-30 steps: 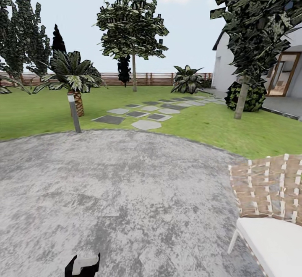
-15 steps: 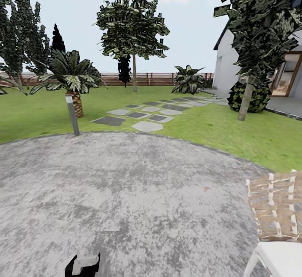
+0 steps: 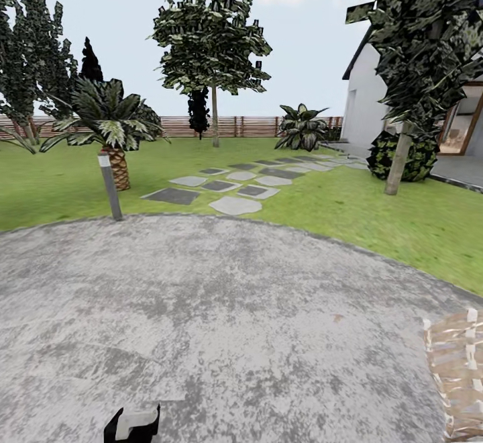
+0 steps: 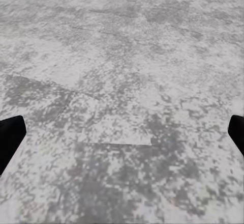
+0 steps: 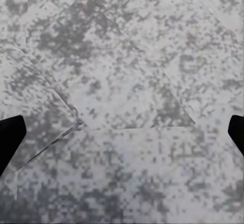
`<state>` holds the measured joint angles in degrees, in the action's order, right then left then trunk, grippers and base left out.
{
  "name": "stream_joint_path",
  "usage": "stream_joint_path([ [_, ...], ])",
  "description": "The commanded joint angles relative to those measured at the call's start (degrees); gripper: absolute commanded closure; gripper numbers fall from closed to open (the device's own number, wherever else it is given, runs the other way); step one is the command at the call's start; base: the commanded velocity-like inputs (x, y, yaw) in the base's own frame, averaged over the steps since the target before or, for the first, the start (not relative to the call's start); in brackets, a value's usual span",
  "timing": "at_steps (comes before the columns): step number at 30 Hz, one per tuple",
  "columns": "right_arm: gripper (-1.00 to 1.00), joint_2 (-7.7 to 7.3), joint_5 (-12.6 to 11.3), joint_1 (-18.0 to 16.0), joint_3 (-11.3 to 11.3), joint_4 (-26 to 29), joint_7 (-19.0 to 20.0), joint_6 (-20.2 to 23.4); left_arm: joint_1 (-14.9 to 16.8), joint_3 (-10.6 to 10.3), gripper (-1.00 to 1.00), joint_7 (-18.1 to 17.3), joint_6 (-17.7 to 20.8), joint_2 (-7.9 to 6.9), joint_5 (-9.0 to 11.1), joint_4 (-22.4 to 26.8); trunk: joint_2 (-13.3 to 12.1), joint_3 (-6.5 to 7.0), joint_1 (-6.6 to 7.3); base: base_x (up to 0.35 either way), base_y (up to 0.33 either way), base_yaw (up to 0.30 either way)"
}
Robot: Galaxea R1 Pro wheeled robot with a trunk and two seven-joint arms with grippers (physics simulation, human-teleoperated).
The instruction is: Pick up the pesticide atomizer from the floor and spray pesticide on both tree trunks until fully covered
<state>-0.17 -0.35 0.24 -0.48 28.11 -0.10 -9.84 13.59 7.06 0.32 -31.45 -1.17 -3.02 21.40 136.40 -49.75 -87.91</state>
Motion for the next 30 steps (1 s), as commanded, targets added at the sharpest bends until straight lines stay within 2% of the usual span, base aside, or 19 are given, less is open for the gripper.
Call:
stream_joint_path([
  [1,-1.00,0.00,-0.03,0.02,-0.03,0.08,0.00,-0.09,0.03,0.23,-1.00,0.03,-0.19,0.03,-0.33,-0.04,0.02,-0.05,-0.03,0.332,0.000,0.000],
  [6,-1.00,0.00,0.17,0.02,0.16,1.19,1.12,-0.93,-0.32,0.32,-1.00,-0.14,-0.28,0.03,-0.49,0.13,0.02,-0.05,-0.03,0.066,0.000,0.000],
  [30,-1.00,-0.07,-0.15,0.02,-0.32,1.59,0.71,-1.31,-0.67,0.49,-1.00,-0.14,-0.26,0.03,-0.41,0.13,0.02,-0.05,-0.03,0.012,0.000,0.000],
])
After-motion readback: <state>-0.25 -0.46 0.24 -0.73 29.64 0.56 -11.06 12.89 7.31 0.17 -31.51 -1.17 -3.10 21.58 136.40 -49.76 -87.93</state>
